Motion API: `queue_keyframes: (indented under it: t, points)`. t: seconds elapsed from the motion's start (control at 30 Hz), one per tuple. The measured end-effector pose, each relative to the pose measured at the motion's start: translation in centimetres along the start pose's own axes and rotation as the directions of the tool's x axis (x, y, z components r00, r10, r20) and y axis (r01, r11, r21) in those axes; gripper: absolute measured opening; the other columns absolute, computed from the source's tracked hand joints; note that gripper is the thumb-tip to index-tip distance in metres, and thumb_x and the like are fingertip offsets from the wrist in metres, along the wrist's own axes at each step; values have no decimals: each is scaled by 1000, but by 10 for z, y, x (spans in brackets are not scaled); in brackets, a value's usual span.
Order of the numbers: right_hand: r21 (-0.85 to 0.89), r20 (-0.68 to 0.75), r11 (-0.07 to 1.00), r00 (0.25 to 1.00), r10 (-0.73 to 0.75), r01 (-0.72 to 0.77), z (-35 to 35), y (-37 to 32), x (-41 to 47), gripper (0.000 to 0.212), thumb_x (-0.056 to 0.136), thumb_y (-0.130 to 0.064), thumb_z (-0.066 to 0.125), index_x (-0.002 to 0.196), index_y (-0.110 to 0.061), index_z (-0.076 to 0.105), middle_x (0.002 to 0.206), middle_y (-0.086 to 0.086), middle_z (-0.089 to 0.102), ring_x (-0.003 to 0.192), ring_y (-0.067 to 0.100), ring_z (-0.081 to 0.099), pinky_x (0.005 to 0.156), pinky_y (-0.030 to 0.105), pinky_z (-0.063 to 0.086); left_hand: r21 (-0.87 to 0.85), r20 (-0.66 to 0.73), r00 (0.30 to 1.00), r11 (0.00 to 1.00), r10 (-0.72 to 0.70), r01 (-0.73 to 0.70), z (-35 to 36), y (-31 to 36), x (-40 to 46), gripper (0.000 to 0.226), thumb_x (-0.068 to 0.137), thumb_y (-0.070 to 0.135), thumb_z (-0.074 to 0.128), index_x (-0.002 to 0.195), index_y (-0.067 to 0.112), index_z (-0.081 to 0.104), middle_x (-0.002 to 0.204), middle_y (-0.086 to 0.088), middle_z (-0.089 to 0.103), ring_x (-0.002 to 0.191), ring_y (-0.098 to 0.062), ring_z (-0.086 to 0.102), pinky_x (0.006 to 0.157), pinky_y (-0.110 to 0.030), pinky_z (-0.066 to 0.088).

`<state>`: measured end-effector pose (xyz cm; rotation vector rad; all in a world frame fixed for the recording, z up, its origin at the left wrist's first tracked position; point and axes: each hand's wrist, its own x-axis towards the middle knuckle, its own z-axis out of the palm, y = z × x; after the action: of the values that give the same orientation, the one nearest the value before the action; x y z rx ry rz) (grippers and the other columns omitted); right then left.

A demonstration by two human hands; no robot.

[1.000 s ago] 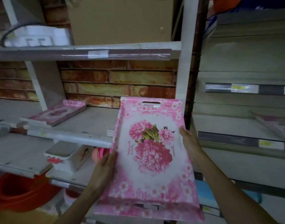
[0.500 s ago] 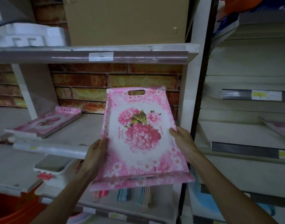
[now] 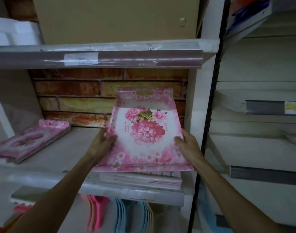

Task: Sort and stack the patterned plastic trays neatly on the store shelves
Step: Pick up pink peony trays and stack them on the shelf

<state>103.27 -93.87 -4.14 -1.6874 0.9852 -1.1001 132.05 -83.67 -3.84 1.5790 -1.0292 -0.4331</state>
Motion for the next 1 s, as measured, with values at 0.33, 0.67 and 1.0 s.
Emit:
queue_keyframes:
  t: [0.33,0.67,1.0]
  points:
    - [-136,-77,978,986,148,-157,24,54,3,33,98,-14,44,128,-18,57,87,0,67,64,10,62,42,9,44,334,107,991,936,82,-113,22,-44,27,21,98,15,50,111,2,60,78,-9,68,60,-17,60,58,-25,43]
    - [-206,-138,954,972,191,-217,32,74,1,32,94,-9,49,122,-16,64,92,3,71,64,8,65,46,10,47,394,212,976,908,57,-139,27,-75,36,23,100,18,48,111,4,62,90,-16,74,71,-22,62,66,-23,41]
    - [-278,-130,939,976,173,-203,28,84,1,34,93,-11,52,124,-19,64,94,-1,71,66,-3,62,50,4,45,457,267,960,866,82,-201,28,-80,38,24,100,17,47,106,-1,62,99,-22,72,92,-35,67,81,-35,48]
